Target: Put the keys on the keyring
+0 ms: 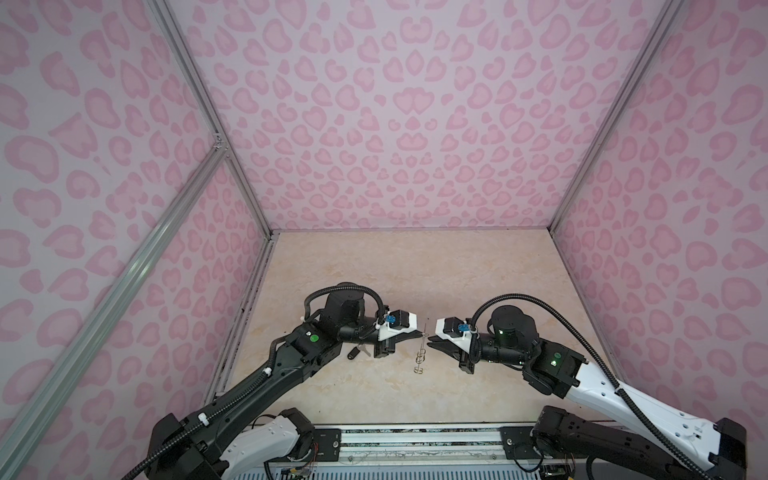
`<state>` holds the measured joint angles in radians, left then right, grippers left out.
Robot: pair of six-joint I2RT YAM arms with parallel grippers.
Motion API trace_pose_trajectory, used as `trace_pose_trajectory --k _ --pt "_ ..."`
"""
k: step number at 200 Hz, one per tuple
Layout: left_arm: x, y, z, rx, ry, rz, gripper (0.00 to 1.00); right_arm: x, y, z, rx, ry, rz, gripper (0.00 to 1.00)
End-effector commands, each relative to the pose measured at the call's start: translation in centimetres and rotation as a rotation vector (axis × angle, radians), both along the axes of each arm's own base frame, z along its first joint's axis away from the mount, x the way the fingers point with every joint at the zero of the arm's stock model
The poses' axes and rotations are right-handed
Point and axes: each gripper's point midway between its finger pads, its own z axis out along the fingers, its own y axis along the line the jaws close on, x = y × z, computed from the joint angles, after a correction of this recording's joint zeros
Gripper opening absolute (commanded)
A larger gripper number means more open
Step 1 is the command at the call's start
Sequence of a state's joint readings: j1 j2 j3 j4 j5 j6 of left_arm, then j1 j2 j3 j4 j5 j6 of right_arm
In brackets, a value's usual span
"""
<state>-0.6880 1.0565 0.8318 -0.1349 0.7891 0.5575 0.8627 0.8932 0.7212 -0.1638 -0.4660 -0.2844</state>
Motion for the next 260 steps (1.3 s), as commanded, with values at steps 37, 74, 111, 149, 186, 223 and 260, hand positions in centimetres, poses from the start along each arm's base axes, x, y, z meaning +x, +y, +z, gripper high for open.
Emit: trace_pose_trajectory --k 37,74,111,149,186,223,260 --pt "-0.5 -0.2 1.3 -0.039 -0.024 -0.038 0.03 0.3 0.6 1.1 0.052 -0.014 0.003 0.20" --pt "-0.6 -0.2 1.3 -0.039 -0.017 -0.045 0.03 0.3 1.1 2.1 0.080 -0.026 0.020 0.20" --pt "-0.6 -0.3 1.3 -0.039 -0.018 -0.049 0.03 0.1 1.2 2.0 0.076 -0.015 0.033 0.16" --pt "-0.7 -0.3 1.4 -0.042 -0.021 -0.055 0.03 -0.1 1.2 1.6 0.063 -0.001 0.048 0.12" --pt "-0.7 -0.4 1.3 -0.038 -0.010 -0.065 0.03 0.1 1.4 1.9 0.068 -0.017 0.047 0.04" --pt "-0.6 -0.4 1.0 -0.020 -0.009 -0.060 0.05 0.1 1.4 1.6 0.048 -0.017 0.047 0.00" --pt "1.6 0.5 0.6 0.043 -0.075 0.080 0.28 0.3 0.5 0.3 -0.077 0.025 0.025 0.00"
